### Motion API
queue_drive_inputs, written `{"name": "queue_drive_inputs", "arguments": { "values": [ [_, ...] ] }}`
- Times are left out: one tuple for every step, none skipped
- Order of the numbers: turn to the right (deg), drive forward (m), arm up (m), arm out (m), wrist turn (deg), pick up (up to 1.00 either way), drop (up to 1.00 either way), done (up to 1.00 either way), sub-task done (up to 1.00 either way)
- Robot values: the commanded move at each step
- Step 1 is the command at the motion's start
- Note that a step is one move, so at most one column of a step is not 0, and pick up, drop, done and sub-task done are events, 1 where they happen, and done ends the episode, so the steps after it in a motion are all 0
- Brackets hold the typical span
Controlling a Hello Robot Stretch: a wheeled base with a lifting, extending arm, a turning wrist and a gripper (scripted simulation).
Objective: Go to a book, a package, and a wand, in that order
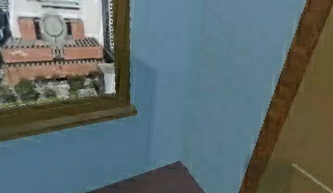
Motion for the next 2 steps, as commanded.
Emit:
{"name": "queue_drive_inputs", "arguments": {
  "values": [
    [45.0,0.0,0.0,0.0,0.0,0.0,0.0,0.0,0.0],
    [45.0,0.0,0.0,0.0,0.0,0.0,0.0,0.0,0.0]
  ]
}}
